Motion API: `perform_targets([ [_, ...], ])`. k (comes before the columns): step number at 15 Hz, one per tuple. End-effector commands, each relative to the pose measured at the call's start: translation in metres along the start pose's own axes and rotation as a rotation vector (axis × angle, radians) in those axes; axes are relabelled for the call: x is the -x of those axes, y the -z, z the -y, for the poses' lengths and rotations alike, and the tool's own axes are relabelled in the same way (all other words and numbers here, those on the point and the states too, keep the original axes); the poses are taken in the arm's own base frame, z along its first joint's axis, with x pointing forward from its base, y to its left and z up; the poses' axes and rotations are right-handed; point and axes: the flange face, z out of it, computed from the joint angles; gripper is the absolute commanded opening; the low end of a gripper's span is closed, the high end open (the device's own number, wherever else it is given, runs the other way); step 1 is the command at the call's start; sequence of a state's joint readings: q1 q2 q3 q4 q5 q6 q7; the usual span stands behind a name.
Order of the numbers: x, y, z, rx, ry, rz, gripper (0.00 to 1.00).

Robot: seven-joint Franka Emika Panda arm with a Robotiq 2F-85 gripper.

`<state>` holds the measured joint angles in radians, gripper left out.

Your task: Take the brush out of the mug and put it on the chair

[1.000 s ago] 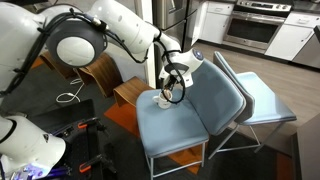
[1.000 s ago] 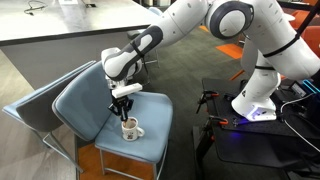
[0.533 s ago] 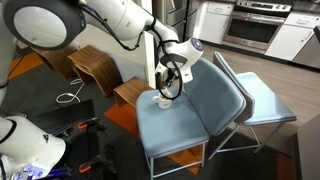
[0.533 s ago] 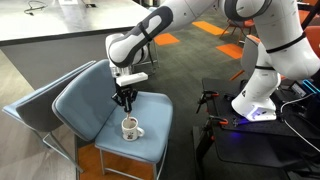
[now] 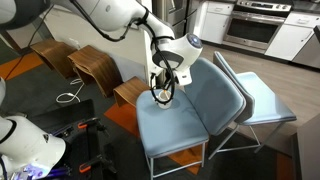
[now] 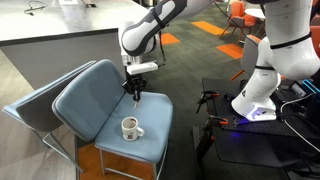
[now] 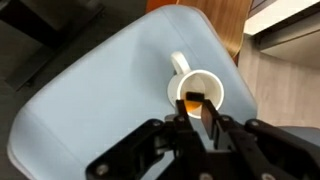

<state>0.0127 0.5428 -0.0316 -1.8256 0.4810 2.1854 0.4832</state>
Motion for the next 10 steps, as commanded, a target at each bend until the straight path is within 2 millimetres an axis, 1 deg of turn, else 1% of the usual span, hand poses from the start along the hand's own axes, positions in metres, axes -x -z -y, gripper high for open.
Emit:
perform_targets([
  [1,-0.009,-0.001,-0.016,0.021,-0.106,-0.048,0.06],
  [5,-0.037,-0.013,-0.024,0.124,-0.252,-0.145,0.06],
  [7,-0.049,-0.023,-0.023,0.172,-0.331,-0.18,0.06],
  [10,-0.066,-0.036,-0.006,0.211,-0.34,-0.226,0.06],
])
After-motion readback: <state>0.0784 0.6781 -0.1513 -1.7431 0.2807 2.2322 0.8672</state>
